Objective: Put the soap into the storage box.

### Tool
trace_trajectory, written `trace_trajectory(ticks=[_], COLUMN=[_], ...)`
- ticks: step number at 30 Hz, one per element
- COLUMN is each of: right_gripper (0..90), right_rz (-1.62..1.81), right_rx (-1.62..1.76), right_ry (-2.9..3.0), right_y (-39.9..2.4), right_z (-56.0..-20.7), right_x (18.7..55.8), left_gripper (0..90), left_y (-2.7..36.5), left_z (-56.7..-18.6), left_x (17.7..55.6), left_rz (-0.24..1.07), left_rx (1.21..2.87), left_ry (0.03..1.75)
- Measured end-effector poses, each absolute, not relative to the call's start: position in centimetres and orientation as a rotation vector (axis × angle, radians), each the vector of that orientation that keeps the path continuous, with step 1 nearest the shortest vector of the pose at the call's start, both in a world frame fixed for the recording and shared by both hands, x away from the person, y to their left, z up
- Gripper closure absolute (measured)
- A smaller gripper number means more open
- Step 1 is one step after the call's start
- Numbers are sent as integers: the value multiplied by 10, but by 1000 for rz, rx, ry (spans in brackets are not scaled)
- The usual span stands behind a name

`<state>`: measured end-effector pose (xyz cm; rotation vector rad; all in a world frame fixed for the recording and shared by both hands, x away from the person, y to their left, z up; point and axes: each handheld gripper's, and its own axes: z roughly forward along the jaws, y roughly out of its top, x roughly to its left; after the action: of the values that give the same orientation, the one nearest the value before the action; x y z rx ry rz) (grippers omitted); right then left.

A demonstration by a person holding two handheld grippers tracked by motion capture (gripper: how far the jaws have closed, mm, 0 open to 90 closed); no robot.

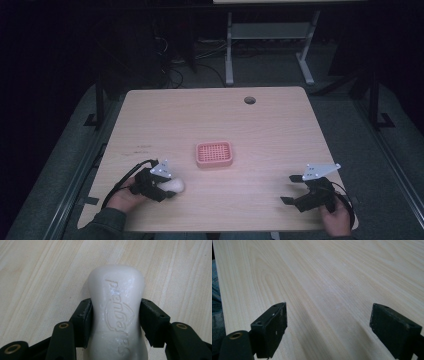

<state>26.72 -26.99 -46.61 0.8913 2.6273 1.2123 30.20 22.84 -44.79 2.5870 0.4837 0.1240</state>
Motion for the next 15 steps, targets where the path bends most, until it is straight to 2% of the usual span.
trace_trajectory(ticks=[15], right_gripper=[141], right_rz=[1214], right_rx=[891], right_ry=[2627], right_y=[-271], right_z=[-465], right_x=[266], left_gripper=[490], left_y=[227], left_z=[-446], left_x=[302], left_rz=[126], left_rx=[2605], left_ry=[514])
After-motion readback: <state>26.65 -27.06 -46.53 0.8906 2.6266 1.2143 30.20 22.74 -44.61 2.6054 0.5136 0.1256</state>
